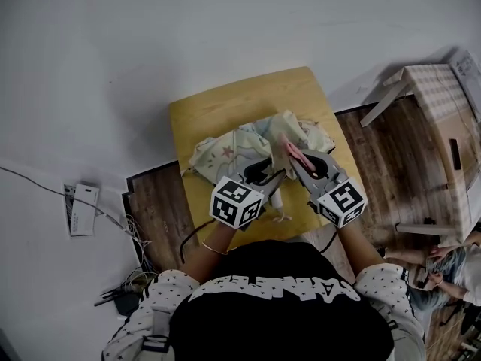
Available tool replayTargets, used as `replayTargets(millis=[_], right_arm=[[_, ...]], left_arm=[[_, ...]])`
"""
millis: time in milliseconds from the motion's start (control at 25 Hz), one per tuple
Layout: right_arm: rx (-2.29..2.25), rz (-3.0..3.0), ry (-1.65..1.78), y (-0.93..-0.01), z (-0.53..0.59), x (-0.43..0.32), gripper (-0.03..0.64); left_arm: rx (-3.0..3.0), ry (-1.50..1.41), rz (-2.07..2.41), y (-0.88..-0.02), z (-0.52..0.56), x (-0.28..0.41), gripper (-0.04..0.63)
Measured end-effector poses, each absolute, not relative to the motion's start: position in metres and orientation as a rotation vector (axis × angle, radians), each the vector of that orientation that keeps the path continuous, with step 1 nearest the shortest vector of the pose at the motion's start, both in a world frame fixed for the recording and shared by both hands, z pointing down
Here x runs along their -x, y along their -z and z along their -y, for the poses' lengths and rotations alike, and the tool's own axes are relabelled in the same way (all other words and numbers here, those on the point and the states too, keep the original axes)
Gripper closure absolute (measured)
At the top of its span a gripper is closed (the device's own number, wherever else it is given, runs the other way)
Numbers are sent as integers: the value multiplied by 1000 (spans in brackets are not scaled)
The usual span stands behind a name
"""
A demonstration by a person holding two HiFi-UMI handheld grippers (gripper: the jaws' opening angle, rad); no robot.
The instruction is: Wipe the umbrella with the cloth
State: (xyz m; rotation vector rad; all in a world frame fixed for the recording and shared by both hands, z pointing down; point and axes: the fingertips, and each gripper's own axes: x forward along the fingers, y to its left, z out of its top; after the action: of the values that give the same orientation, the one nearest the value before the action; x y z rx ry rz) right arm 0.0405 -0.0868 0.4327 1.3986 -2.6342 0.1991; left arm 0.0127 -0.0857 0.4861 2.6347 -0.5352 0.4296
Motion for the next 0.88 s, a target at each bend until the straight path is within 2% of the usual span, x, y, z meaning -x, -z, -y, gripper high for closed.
replayTargets(millis=[520,880], right_arm=[[-1386,2652,-130,-416,97,-19,583],[-1393,2734,1,-368,110,8,583]], left_arm=[[-2620,-365,581,-474,77,26,410],[-2587,-302,786,-469,104,95,410]])
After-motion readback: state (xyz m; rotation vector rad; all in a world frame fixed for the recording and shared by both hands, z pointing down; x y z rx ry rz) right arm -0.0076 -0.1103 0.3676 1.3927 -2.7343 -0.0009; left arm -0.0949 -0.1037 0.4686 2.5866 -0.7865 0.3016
